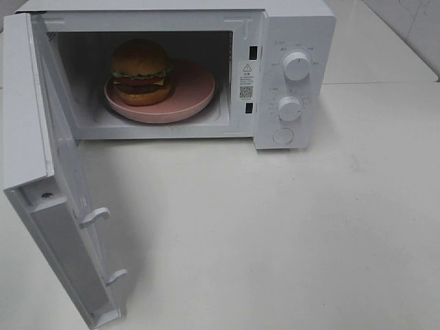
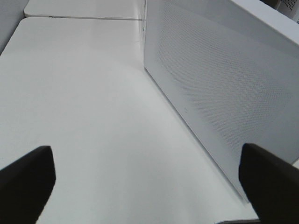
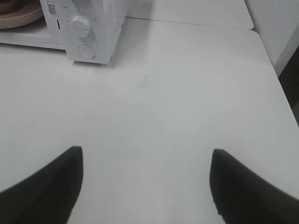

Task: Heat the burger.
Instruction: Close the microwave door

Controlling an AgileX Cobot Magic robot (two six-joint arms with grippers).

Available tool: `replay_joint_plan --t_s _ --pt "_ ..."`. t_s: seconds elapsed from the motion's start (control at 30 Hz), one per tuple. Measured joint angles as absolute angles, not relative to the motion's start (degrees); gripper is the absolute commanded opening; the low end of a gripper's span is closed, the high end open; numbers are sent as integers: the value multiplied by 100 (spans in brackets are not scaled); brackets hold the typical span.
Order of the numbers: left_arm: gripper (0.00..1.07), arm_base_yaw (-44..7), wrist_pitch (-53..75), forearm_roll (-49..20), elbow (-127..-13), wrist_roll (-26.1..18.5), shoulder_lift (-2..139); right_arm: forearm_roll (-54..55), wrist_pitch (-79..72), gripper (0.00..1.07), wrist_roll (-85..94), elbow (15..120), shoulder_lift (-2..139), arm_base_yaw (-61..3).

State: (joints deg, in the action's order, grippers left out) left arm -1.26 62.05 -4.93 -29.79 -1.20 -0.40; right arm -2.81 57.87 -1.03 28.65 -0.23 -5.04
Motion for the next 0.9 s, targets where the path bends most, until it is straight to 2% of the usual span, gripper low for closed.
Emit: replay_joint_plan --t_s 0.9 --pt "100 -126 6205 -493 -2979 -120 -40 -281 5787 75 -132 2865 -23 -504"
